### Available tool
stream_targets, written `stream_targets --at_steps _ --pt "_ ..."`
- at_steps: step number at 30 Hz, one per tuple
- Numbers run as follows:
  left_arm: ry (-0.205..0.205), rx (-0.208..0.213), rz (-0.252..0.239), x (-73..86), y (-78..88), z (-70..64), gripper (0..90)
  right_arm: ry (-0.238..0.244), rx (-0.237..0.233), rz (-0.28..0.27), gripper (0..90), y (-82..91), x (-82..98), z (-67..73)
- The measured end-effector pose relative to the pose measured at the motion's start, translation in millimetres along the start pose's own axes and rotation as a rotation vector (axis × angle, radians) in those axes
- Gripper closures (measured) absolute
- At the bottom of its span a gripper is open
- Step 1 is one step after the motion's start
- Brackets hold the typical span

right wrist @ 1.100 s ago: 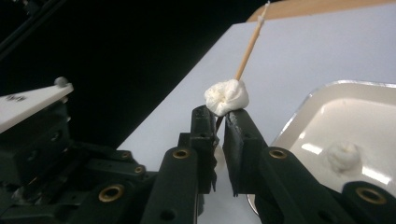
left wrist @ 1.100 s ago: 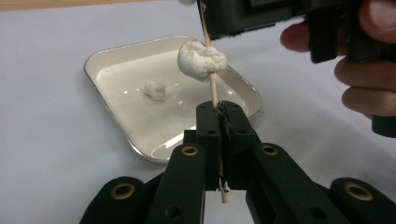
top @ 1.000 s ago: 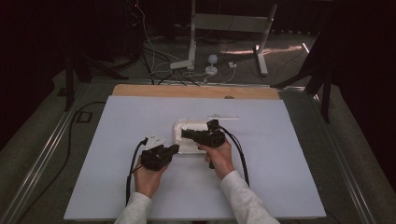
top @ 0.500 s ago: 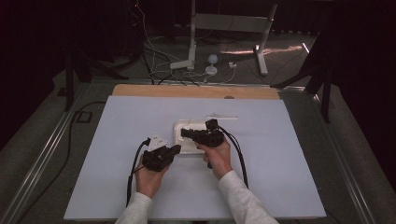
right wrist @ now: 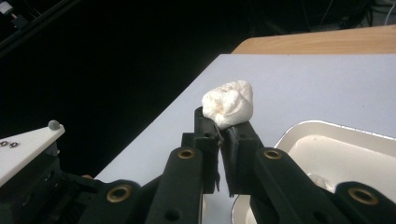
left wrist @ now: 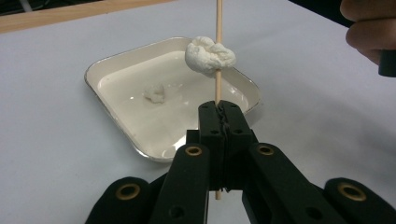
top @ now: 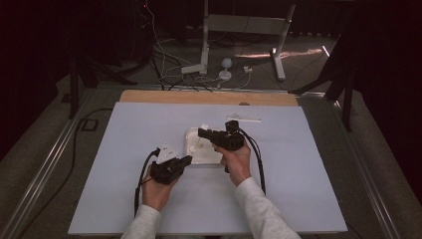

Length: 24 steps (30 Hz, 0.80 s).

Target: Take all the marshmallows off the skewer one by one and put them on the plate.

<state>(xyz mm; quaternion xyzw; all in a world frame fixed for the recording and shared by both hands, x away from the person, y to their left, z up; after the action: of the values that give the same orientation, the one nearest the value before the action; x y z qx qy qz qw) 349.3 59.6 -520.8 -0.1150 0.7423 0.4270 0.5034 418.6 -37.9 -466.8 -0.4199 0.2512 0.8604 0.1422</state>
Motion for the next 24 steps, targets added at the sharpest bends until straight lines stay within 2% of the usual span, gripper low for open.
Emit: stream_targets --at_steps 6,10,13,15,17,19,21,24 --pt "-0.006 0.004 0.001 2.9 5.0 1.7 90.0 0.023 -0.014 -0.012 85.2 -1.5 -2.5 5.0" --pt "-0.009 0.004 0.015 7.7 5.6 2.4 90.0 0.035 -0.002 -0.026 85.4 0.8 -5.3 4.8" --pt "-0.034 -0.035 0.08 19.8 5.0 5.4 90.0 0.068 0.028 -0.031 87.0 5.0 -9.0 1.6" --pt "-0.003 -0.042 0.093 26.7 6.9 10.8 90.0 0.069 0.049 -0.057 87.4 15.7 -18.6 -3.3" --pt "0.027 -0.059 0.075 23.2 11.0 16.0 90.0 0.121 0.073 -0.013 87.1 22.0 -20.8 -4.0" --pt "0.031 -0.065 0.054 18.4 13.3 16.8 90.0 0.162 0.085 0.032 87.0 22.7 -16.5 -3.8" --pt "0.024 -0.076 0.047 16.4 13.5 16.2 90.0 0.171 0.087 0.067 86.6 20.3 -9.3 -5.3" --pt "0.027 -0.069 0.045 15.5 12.0 15.0 90.0 0.185 0.125 0.131 84.9 11.8 6.8 -13.3"
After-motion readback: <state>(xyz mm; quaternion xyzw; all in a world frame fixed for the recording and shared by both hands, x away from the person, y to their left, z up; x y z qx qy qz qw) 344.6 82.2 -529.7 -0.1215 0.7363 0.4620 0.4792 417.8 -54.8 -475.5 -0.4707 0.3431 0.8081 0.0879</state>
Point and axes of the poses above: each handheld gripper's, and its own axes: y roughly backward along the jaws, x roughly out of its underside, z roughly to its left, the point moved 9 cm from there along -y, roughly forward along the jaws
